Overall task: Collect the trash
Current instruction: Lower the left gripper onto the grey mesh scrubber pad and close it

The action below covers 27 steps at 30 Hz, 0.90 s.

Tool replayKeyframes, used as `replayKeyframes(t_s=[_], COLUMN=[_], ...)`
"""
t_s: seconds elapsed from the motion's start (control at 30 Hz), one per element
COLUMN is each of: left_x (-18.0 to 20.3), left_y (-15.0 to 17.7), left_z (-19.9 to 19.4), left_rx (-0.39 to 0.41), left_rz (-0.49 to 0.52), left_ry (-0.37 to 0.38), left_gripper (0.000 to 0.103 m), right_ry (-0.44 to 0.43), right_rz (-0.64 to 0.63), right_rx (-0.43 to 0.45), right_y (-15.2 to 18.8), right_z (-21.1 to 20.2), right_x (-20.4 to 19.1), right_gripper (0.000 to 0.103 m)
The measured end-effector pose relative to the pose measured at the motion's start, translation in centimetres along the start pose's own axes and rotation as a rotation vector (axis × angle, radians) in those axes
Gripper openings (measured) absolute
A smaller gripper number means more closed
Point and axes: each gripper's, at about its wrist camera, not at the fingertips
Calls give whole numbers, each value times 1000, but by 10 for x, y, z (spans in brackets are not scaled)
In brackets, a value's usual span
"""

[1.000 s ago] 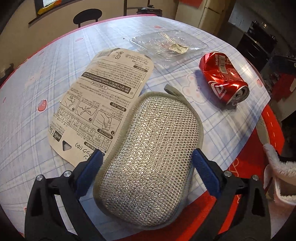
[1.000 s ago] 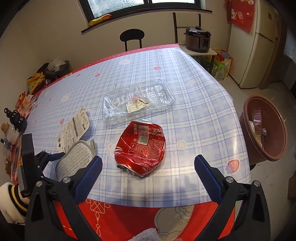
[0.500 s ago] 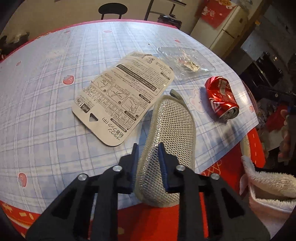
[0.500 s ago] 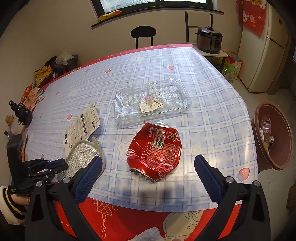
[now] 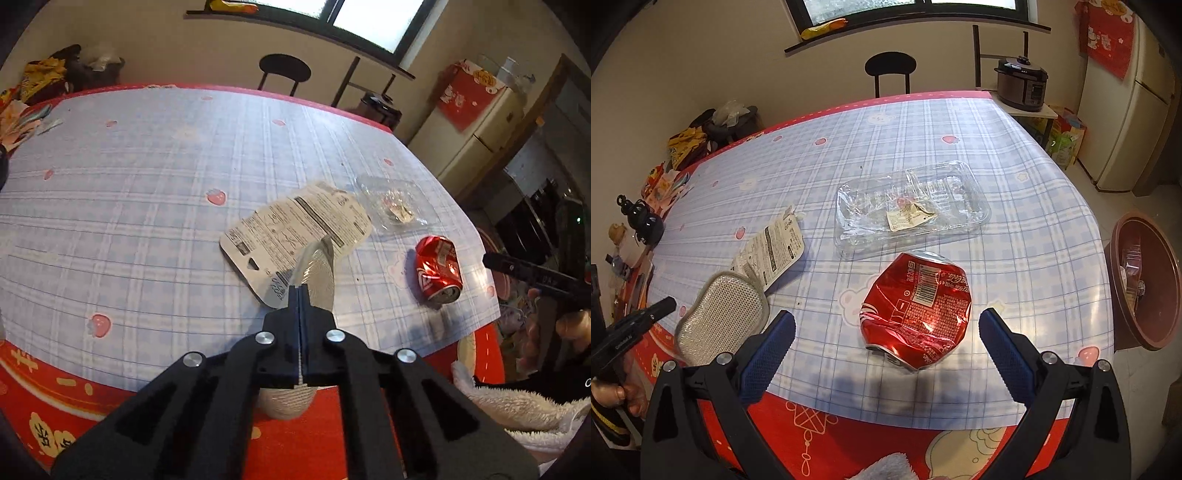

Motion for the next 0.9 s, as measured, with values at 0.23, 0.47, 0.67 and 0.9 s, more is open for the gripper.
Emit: replayKeyframes(t_s=[0.23,0.47,0.67,0.9], left_x=[9,19,26,24], left_y=[8,24,48,44], left_z=[17,46,82,101], left_rx=[-93,-148,-237,-261], left_rz=[32,268,495,551], left_ry=[35,-130,-198,-225], left_gripper=[19,83,72,76], right_ry=[-7,11,22,32], right_rz=[-3,11,24,41], right_rx=[-8,-17,-24,-31], right_y=[0,2,3,4], right_z=[2,3,3,5], right_x=[0,8,13,17], right_gripper=[98,98,98,98])
Point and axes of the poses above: each gripper's, at about its wrist camera, not at the fingertips, and z roughly the way its jaws point, x to its right, y to its underside, and after that the axes turned 1 degree about x, right-handed
